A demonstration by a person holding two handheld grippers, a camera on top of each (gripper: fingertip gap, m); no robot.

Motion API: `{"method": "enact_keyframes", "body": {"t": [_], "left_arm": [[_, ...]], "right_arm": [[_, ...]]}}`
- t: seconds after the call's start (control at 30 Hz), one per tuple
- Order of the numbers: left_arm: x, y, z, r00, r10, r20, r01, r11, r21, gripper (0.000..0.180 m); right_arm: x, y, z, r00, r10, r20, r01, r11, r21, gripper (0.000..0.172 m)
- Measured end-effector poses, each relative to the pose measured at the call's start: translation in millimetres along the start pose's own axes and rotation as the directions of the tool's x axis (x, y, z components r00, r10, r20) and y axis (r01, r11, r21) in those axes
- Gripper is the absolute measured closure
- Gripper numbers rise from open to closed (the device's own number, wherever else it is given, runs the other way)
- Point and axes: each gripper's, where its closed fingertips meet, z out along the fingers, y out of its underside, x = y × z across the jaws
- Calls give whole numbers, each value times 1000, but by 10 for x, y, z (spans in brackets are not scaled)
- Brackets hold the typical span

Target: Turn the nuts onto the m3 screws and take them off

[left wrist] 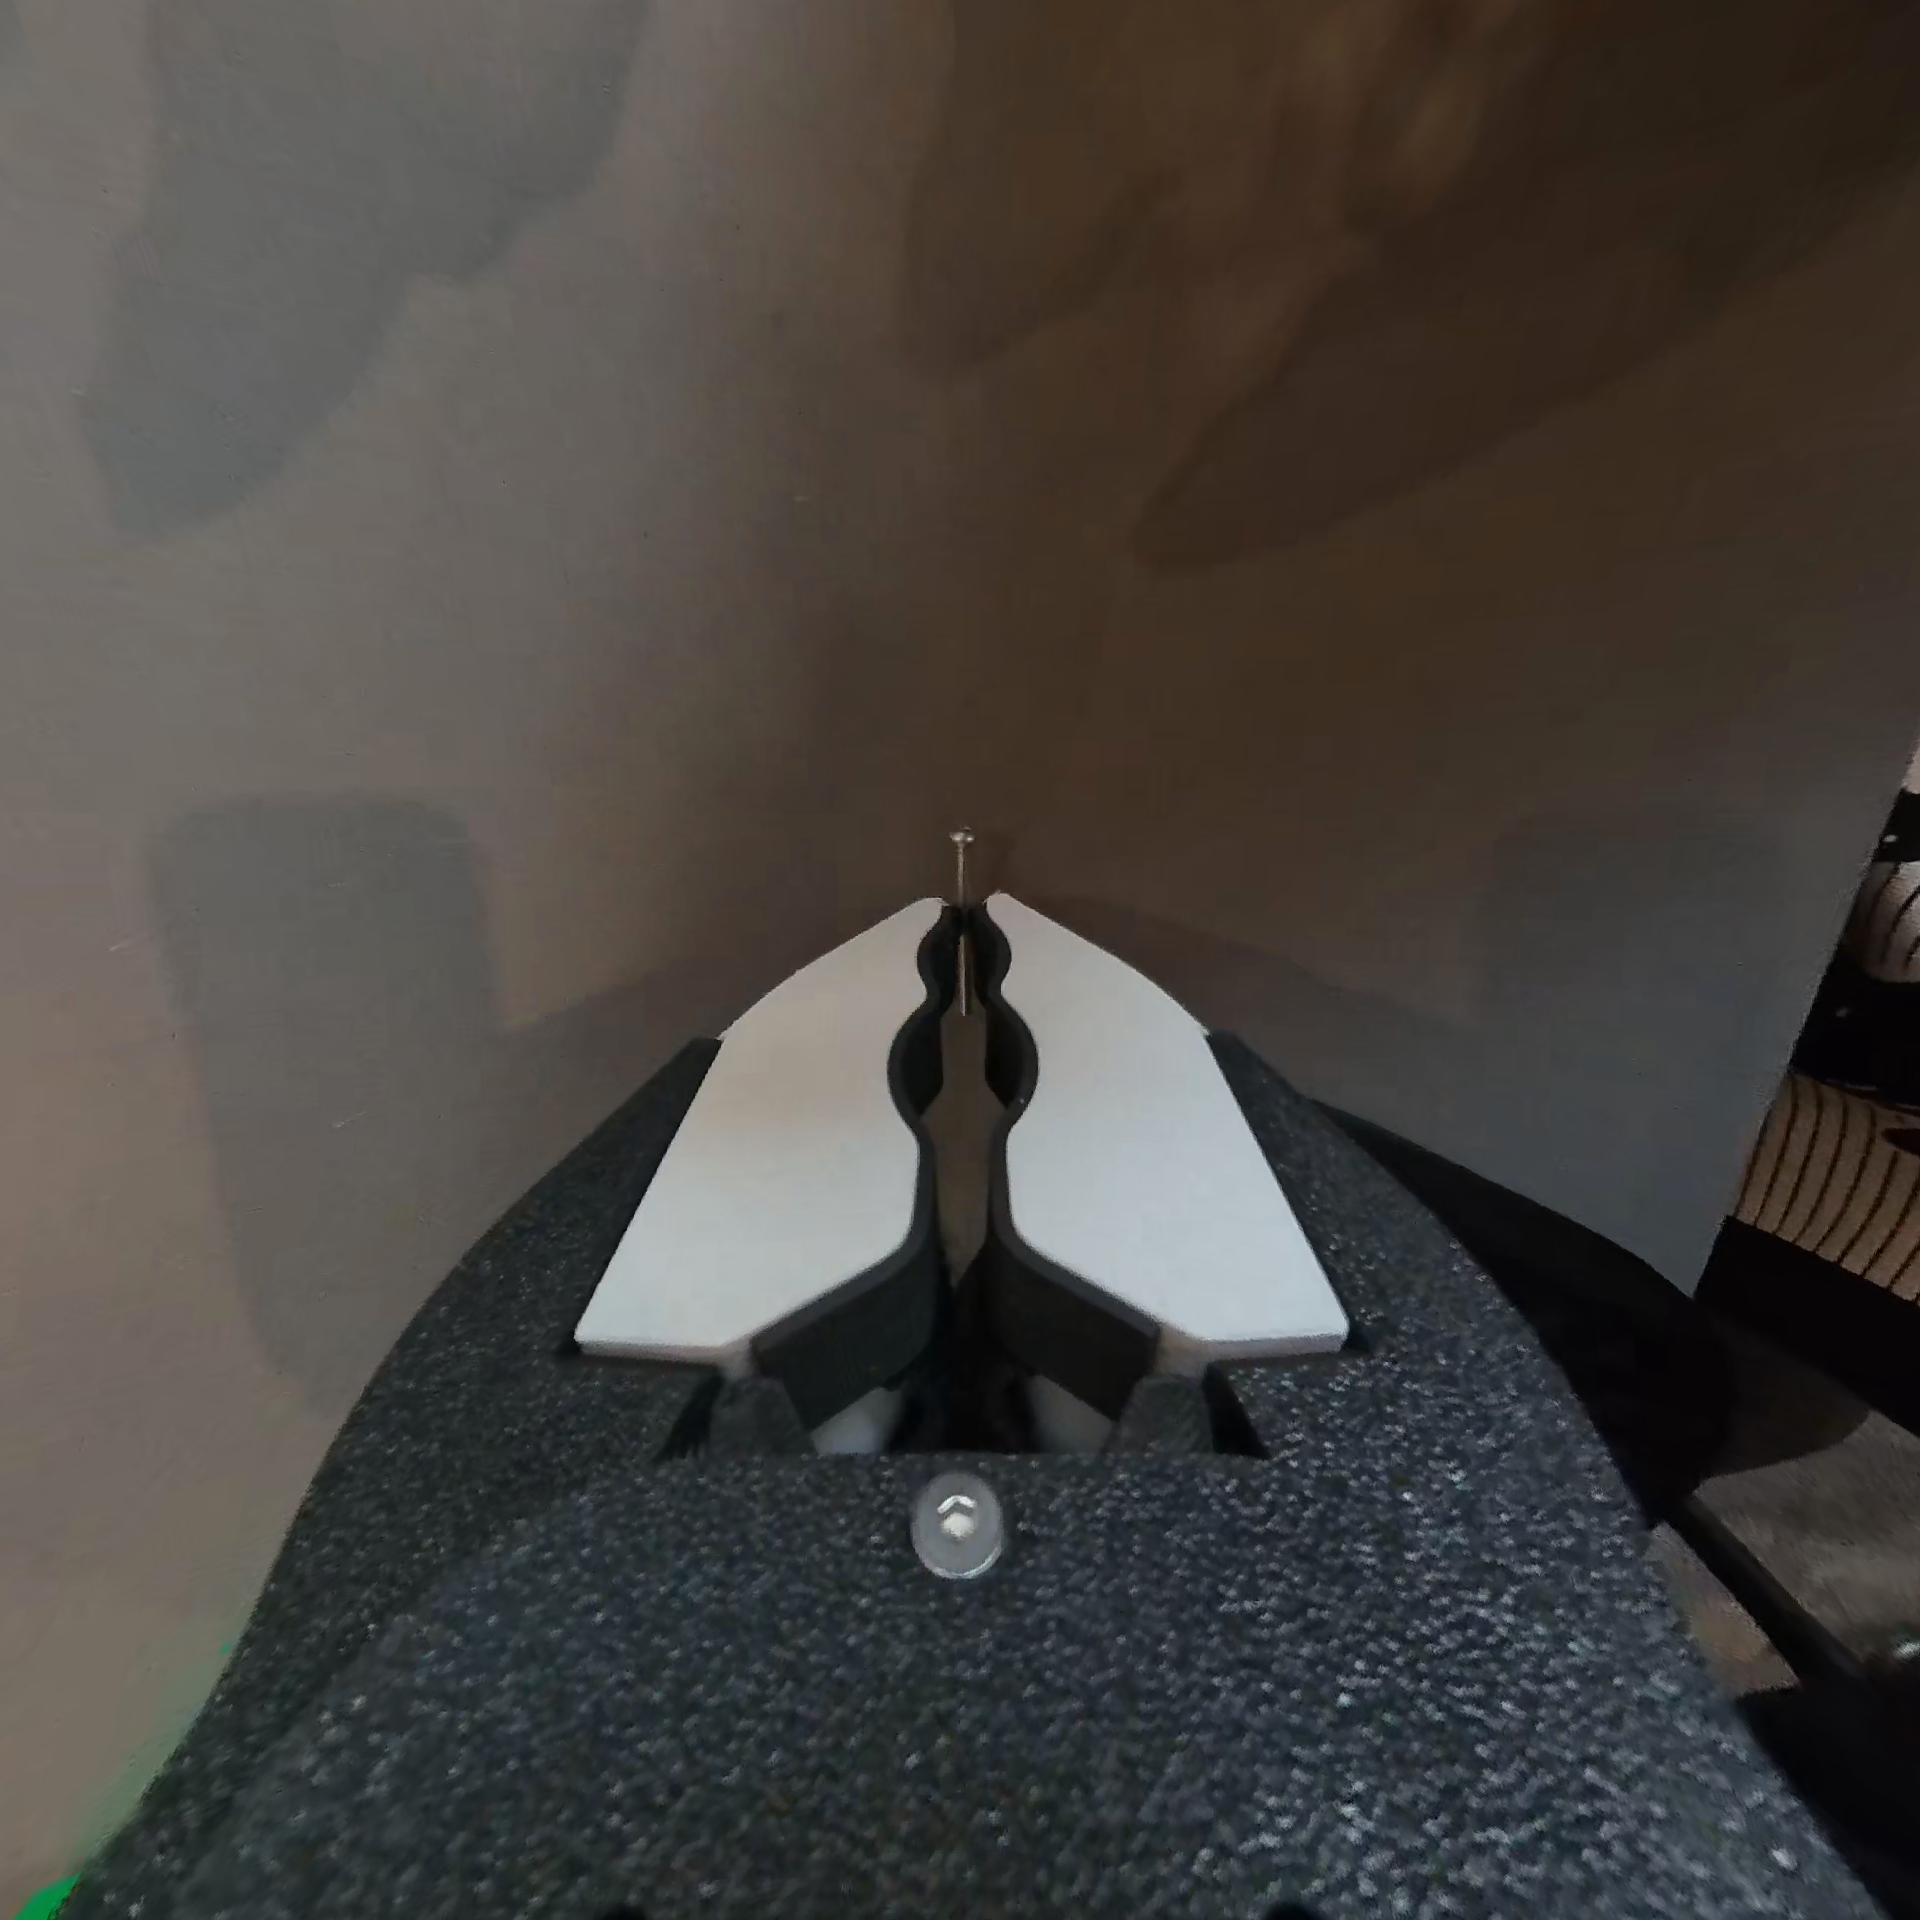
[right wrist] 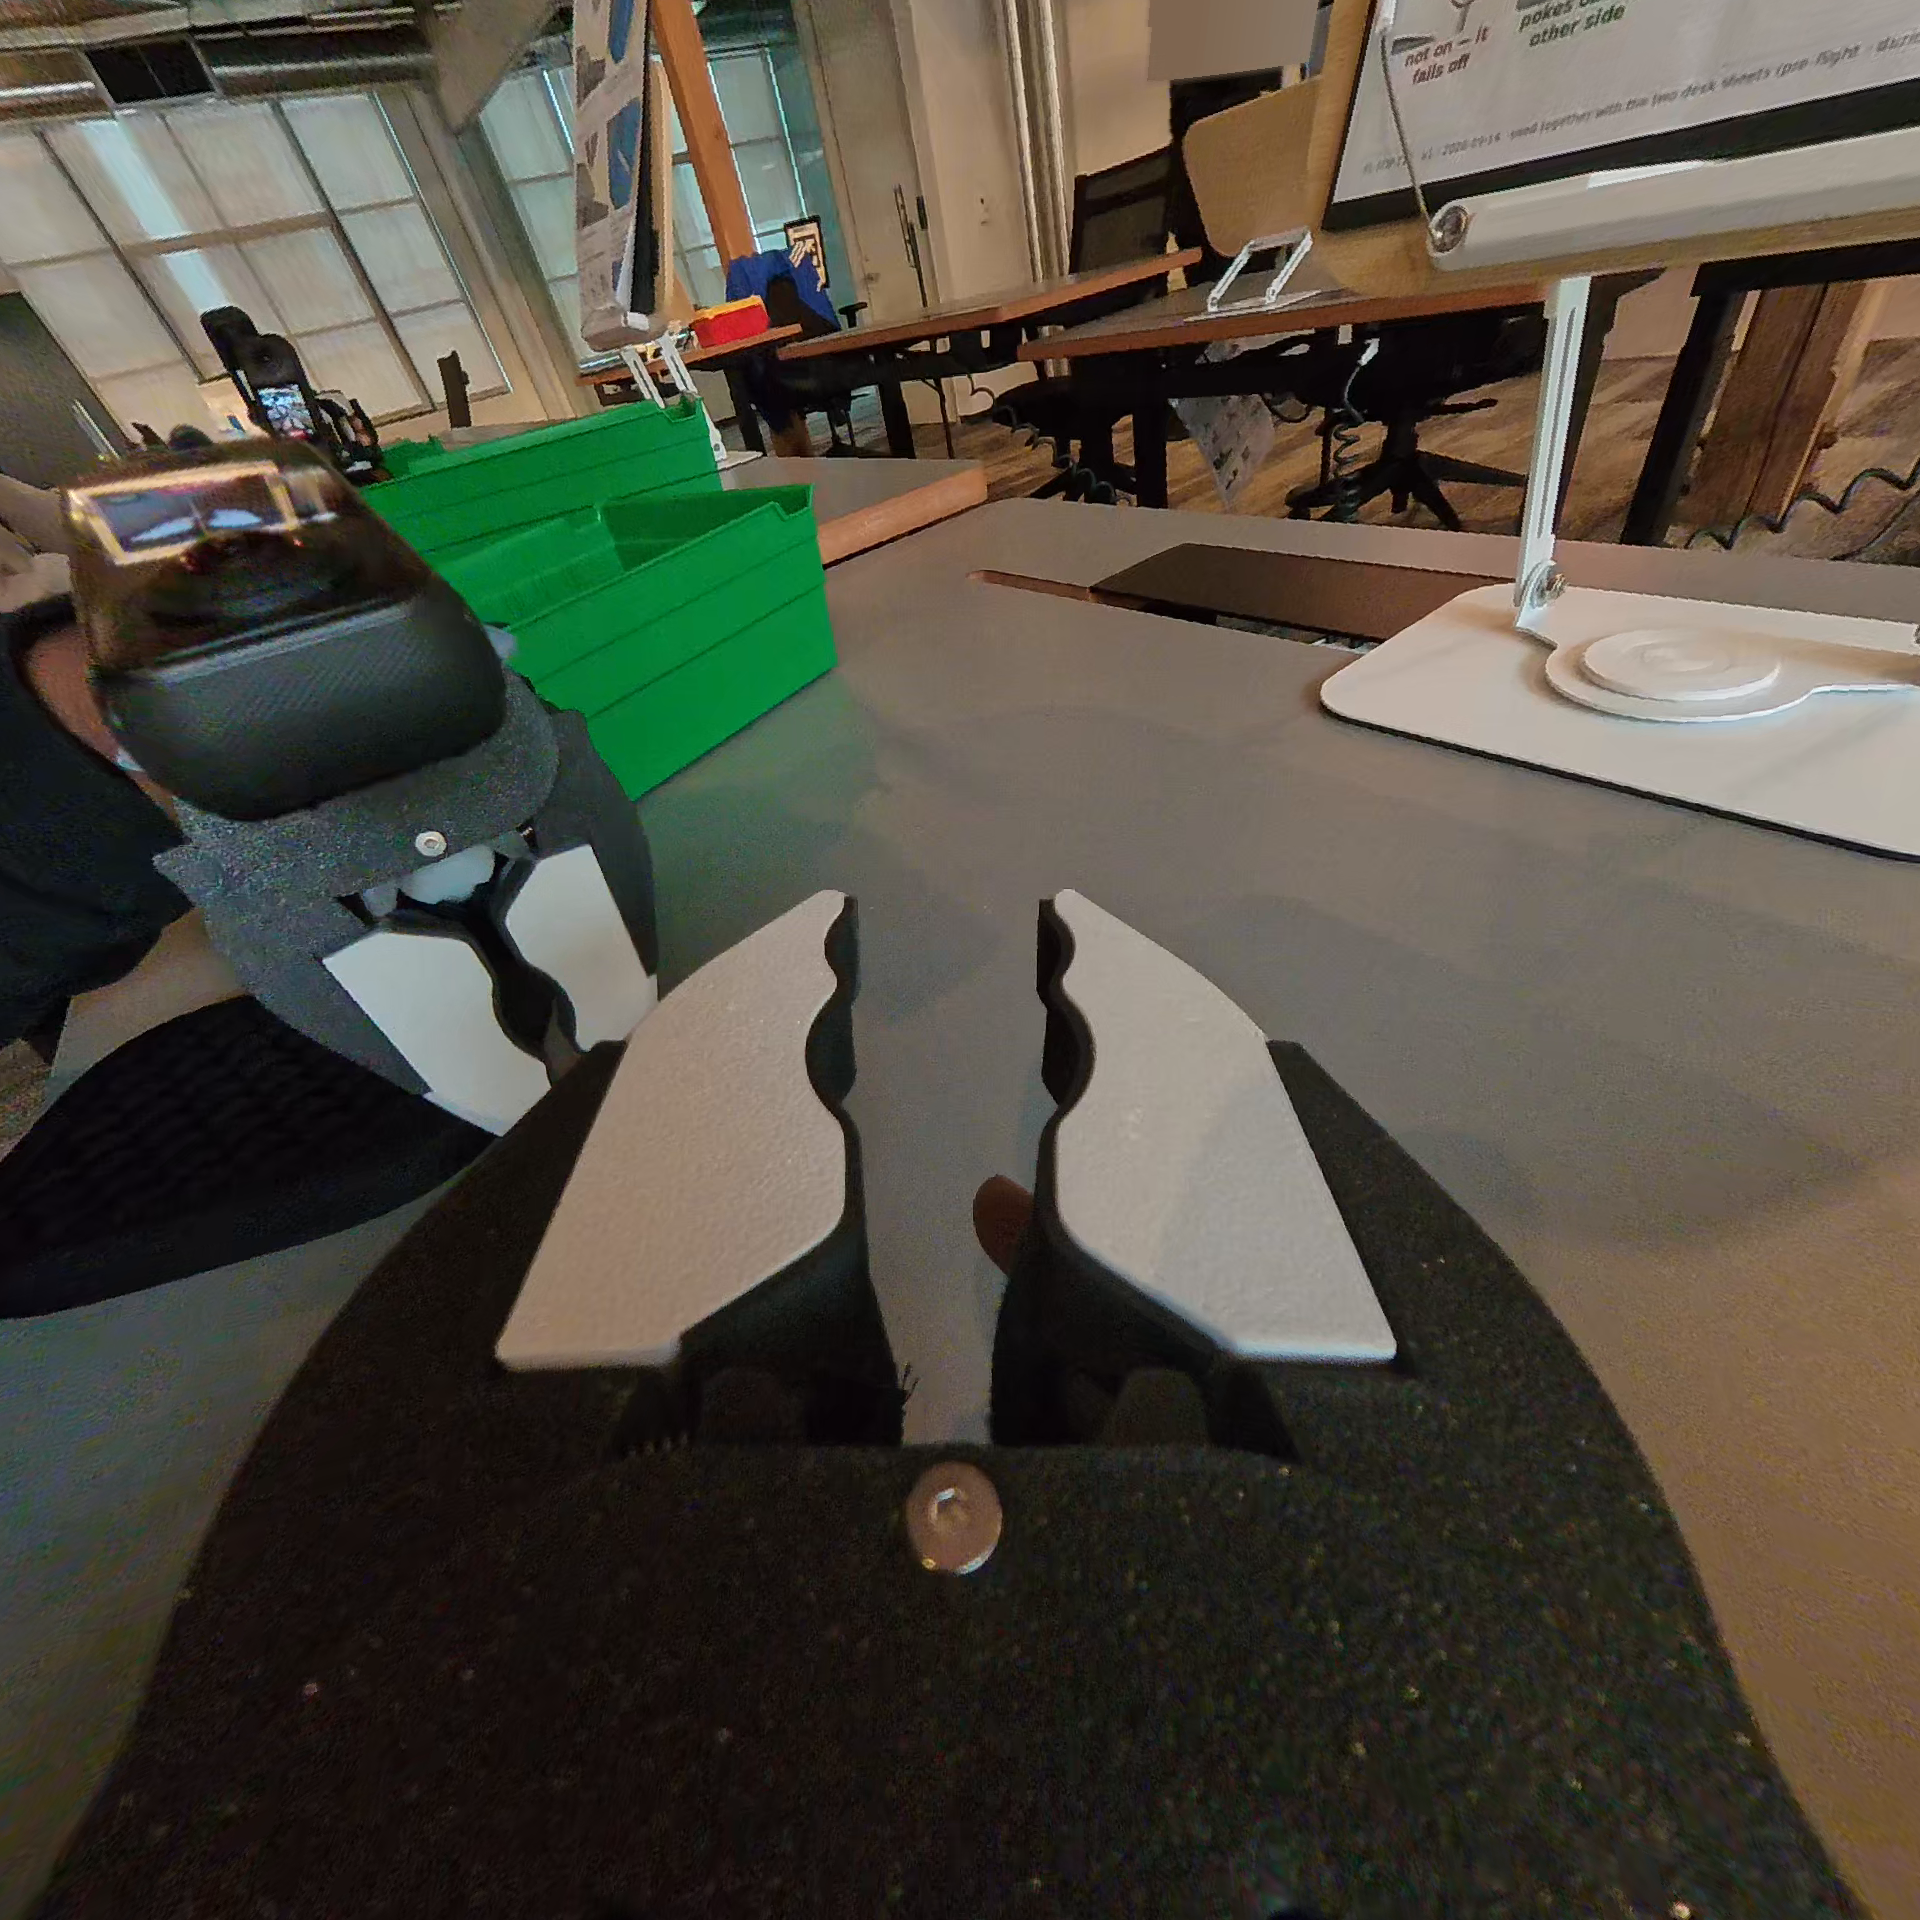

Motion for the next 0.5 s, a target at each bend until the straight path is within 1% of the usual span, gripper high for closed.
{"method": "enact_keyframes", "body": {"t": [0.23,0.4,0.5], "left_arm": [[10,9,27,1000,11,-7,-11,1000,5,177],[17,32,-26,1000,-13,0,13,999,33,165],[22,-2,-146,999,-46,10,44,993,107,156]], "right_arm": [[20,-12,-14,1000,15,-4,-15,1000,10,140],[11,-7,-11,1000,10,-2,-10,1000,6,140],[13,-9,-19,1000,11,-4,-11,1000,9,140]]}}
